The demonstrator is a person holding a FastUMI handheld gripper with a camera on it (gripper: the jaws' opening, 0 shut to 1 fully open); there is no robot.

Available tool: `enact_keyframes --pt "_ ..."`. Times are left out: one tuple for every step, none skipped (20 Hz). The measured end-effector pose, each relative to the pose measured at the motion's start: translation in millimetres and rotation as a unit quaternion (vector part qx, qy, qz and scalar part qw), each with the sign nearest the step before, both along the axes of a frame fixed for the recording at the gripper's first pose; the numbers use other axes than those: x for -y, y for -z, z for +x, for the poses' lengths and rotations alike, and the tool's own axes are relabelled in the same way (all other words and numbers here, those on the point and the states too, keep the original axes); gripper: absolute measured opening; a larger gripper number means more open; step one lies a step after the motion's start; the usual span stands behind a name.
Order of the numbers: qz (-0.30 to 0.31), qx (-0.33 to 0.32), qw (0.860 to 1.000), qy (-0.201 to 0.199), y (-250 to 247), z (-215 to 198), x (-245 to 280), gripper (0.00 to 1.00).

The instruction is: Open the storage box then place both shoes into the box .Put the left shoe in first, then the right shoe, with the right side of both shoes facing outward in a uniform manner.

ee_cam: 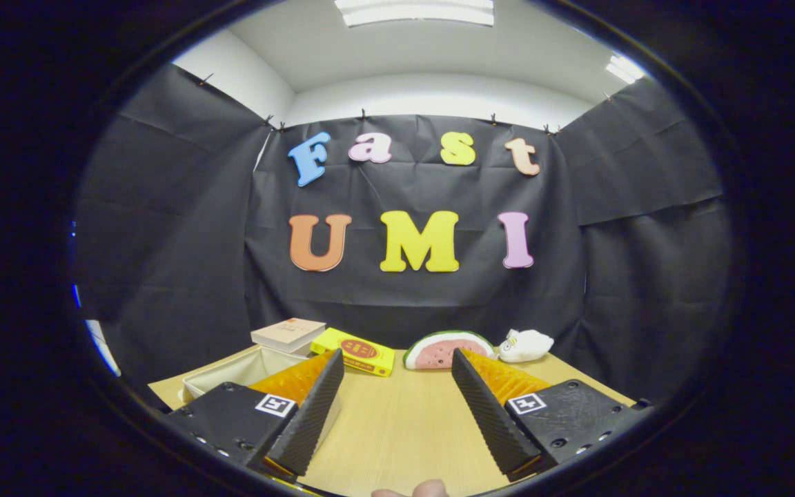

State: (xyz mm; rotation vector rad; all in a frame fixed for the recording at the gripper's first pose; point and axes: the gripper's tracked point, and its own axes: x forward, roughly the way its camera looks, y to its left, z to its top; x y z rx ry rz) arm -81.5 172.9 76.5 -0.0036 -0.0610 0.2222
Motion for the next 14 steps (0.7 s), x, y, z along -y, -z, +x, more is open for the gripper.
enact_keyframes --pt "0.005 -0.001 1.000 0.000 5 0 -1 0.95" --pt "0.009 -0.009 1.000 -0.002 11 3 -1 0.95" --pt "0.009 -0.018 1.000 -0.003 18 6 -2 0.95" --pt "0.007 -0.025 1.000 -0.004 23 10 -3 0.95" --pt "0.003 -0.029 1.000 -0.006 30 13 -6 0.95" --pt "-0.002 -0.035 0.999 -0.008 35 15 -10 0.95" --pt "-0.008 -0.036 0.999 -0.009 38 16 -11 0.95" --pt "-0.010 -0.034 0.999 -0.009 38 17 -13 0.95" --pt "-0.011 -0.031 0.999 -0.013 38 17 -16 0.95" --pt "-0.009 -0.034 0.999 -0.016 39 16 -19 0.95" --pt "-0.006 -0.037 0.999 -0.021 41 17 -22 0.95" --pt "-0.004 -0.040 0.999 -0.022 41 16 -25 0.95" --pt "-0.005 -0.036 0.999 -0.023 37 16 -25 0.95" --pt "-0.008 -0.030 0.999 -0.021 34 16 -25 0.95"
